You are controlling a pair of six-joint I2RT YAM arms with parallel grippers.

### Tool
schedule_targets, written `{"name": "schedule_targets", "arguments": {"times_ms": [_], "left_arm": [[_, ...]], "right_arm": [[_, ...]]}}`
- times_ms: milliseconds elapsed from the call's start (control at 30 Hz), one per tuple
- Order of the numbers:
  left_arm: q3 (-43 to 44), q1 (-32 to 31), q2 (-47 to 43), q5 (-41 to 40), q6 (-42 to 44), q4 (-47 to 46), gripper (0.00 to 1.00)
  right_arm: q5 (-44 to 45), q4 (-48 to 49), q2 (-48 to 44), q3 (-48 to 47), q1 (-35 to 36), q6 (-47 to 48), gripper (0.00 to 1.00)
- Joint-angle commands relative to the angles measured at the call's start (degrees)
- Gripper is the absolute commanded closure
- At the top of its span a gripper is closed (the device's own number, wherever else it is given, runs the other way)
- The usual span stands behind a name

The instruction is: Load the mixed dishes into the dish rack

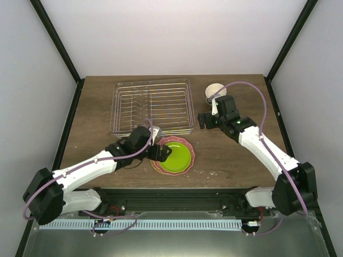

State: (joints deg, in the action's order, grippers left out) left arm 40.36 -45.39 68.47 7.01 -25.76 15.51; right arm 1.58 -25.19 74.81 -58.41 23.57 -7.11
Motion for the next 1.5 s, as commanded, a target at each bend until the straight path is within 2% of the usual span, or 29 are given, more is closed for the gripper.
{"name": "schedule_targets", "arguments": {"times_ms": [0, 433, 1467], "left_arm": [[-1.36, -0.30, 0.92, -0.34, -0.78, -1.11, 0.00], [-1.57, -0.32, 1.03, 0.44, -1.28, -1.76, 0.00], [-3.40, -0.32, 8.93, 3.48, -1.93, -8.09, 0.02]], "right_arm": [[0.66, -0.12, -1.03, 0.40, -0.22, -0.70, 0.00], [-0.12, 0.56, -0.92, 0.46, -0.19, -1.07, 0.00], [-1.76, -0.54, -0.17, -0.10, -0.17, -0.12, 0.00]]}}
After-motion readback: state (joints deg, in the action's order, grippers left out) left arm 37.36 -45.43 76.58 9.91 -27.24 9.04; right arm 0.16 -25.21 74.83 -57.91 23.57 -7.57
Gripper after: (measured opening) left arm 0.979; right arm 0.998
